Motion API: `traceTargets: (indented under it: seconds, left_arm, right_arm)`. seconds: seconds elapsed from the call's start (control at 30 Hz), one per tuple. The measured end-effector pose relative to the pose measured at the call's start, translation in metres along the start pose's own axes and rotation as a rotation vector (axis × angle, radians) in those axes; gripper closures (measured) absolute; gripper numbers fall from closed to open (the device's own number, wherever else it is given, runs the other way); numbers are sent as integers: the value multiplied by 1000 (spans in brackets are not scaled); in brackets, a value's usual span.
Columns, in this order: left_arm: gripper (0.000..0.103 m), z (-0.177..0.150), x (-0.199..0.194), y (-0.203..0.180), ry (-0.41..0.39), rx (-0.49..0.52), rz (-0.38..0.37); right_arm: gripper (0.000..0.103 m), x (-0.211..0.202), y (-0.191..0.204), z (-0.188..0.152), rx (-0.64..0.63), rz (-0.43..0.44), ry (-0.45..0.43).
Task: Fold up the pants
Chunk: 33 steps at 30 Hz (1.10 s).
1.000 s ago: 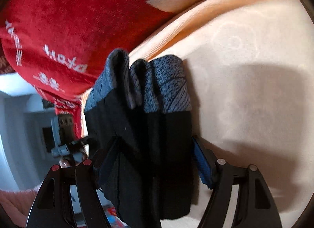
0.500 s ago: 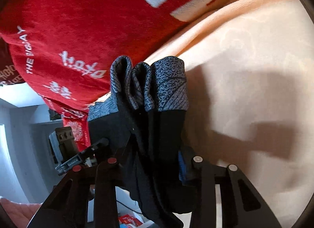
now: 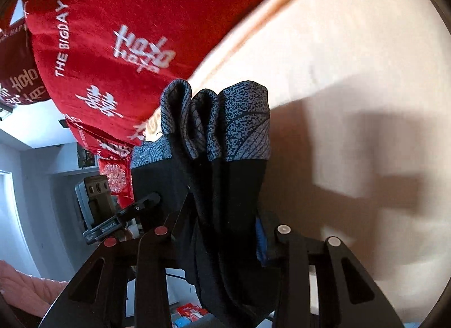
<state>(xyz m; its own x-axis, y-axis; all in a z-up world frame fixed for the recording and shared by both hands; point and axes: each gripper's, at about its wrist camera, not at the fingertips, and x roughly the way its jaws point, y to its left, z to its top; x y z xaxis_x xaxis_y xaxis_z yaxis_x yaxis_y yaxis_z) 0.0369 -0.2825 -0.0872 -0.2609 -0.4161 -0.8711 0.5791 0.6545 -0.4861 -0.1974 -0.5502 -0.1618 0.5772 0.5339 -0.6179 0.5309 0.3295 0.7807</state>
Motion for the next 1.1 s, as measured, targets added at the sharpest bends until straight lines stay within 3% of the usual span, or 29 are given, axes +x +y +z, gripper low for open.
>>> traceTargets:
  seconds: [0.1,0.13,0.23,0.33,0.47,0.67,0.8,0.9,1.03,1.1]
  left_arm:
    - [43,-10,23,15,34,8,46]
    - [29,-12,29,21,33,-1,59]
    - [13,-12,34,34,12,-49,71]
    - [13,-12,32,31,16,-63,110]
    - [13,-16,21,10,8,-41,248]
    - [13,-32,-14,-6,-37,-94,361]
    - [13,-40,-24,-35,-69,-99,436]
    - [13,-48,-28,-51,-70,-101,467]
    - [13,-54,-31,-72,-55,-73,486]
    - [13,-59,-35,-79,-52,-33,503]
  right_arm:
    - [61,24,-22,-12,6,-50,34]
    - [58,29,-27,-13,-3,-69,37]
    - [51,35,-43,-7,16,-41,37]
    - [49,36,-36,-5,-2,-79,47]
    - [47,28,-19,-9,-19,-169,47]
    - [45,-4,0,-20,-20,-265,12]
    - [42,-18,12,-32,-39,-420,14]
    - [40,-22,17,-43,-57,-518,25]
    - [25,-26,30,-64,-82,-610,20]
    - [23,-27,38,-73,-86,-626,6]
